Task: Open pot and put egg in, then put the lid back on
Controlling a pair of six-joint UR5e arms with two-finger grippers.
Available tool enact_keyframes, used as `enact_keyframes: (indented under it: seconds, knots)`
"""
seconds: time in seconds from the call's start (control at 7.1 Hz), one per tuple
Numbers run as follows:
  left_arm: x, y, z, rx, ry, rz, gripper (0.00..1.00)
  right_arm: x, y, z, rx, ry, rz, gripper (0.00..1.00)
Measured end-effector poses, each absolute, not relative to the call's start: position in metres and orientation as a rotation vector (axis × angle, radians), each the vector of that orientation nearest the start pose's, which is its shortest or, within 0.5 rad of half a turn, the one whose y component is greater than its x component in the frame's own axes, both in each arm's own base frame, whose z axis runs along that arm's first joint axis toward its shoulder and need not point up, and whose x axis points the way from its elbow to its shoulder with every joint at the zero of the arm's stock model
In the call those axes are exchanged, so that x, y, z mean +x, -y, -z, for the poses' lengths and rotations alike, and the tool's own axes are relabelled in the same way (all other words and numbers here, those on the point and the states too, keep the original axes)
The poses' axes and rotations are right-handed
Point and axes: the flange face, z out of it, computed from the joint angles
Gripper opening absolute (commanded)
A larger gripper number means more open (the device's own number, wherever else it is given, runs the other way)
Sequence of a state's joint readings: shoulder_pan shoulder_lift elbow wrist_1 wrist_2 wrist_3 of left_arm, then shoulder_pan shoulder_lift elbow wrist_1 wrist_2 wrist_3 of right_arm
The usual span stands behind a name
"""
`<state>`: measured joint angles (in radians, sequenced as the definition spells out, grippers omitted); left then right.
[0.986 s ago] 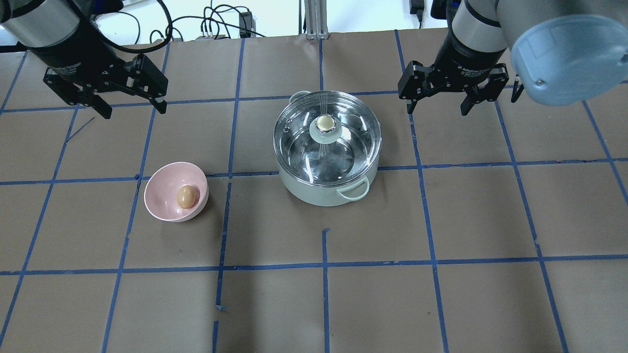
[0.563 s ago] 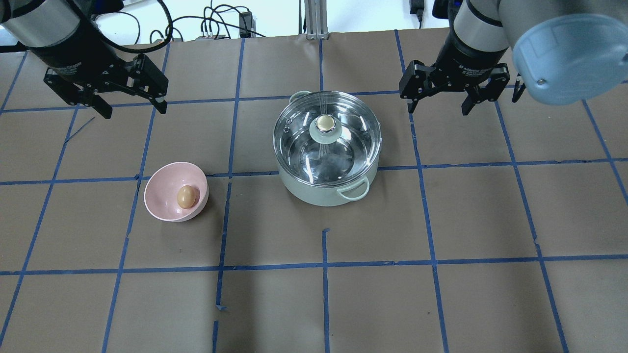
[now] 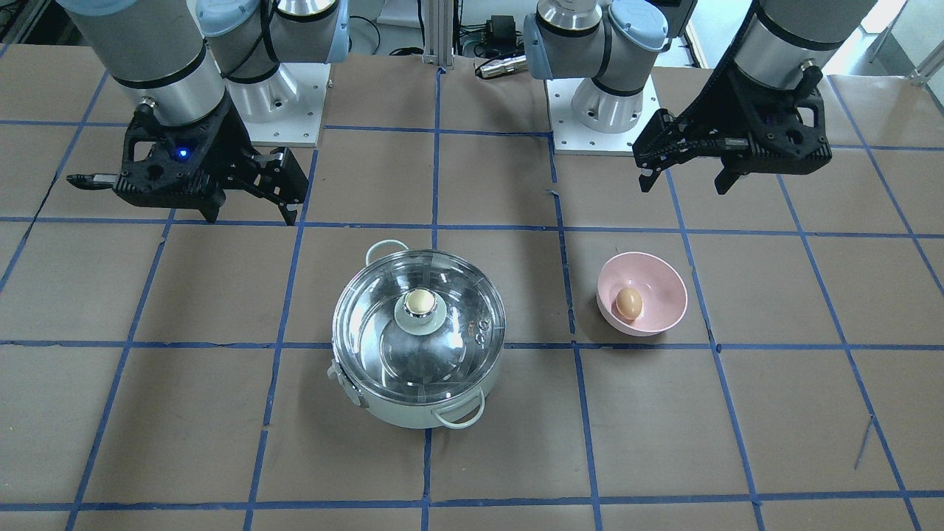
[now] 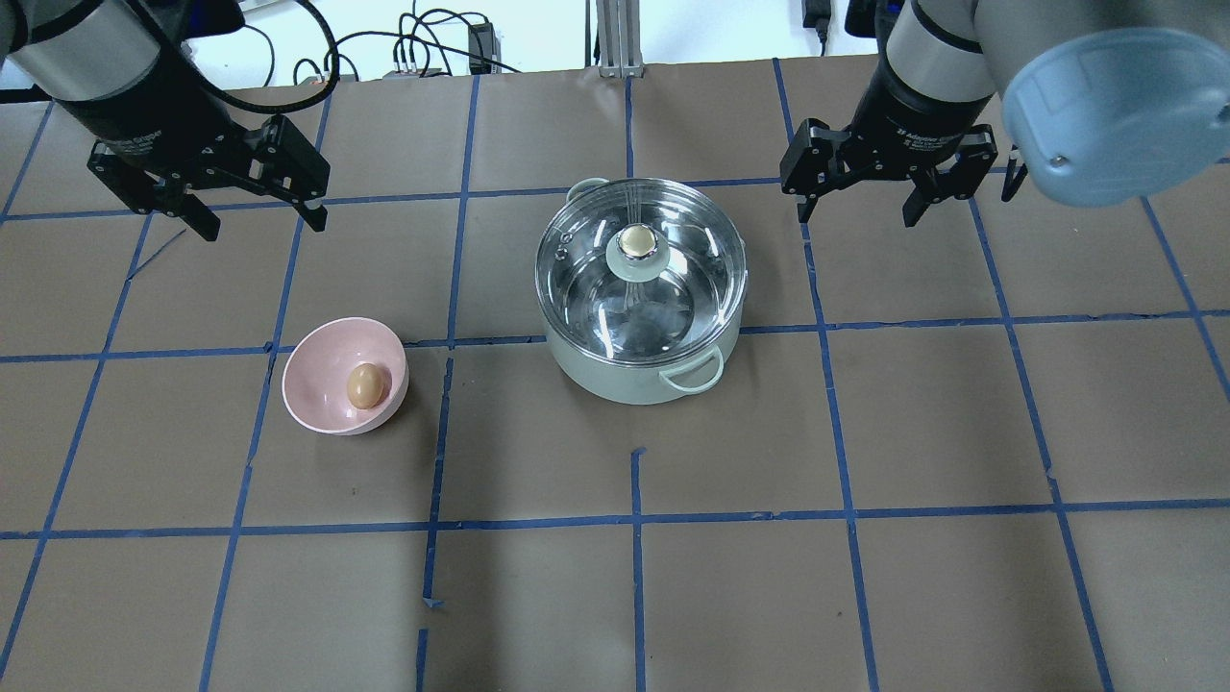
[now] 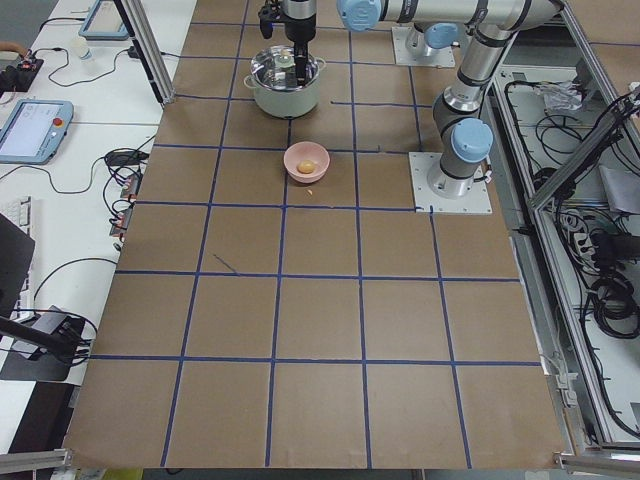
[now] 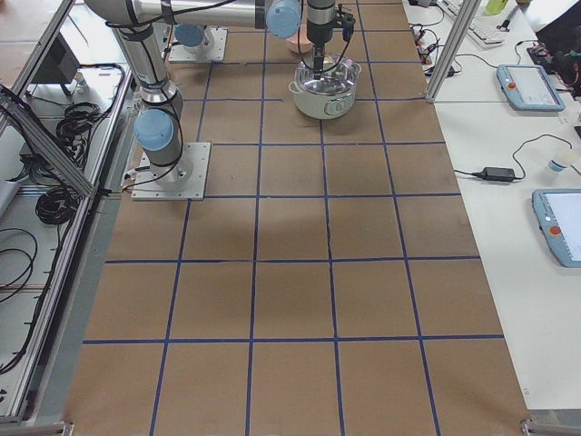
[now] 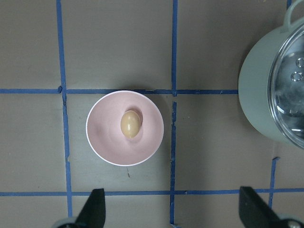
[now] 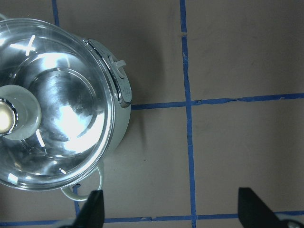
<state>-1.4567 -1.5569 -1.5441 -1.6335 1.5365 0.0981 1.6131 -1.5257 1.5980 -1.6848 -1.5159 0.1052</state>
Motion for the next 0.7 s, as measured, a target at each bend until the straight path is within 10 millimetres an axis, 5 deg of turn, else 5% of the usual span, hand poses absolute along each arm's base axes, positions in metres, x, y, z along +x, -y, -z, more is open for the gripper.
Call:
enact_keyframes:
  seconds: [0.7]
  knots:
    - [-0.004, 0.495, -0.417, -0.026, -3.215, -0.235, 1.0, 0.16, 0.508, -0.463, 0.089, -3.085, 0.057, 1.0]
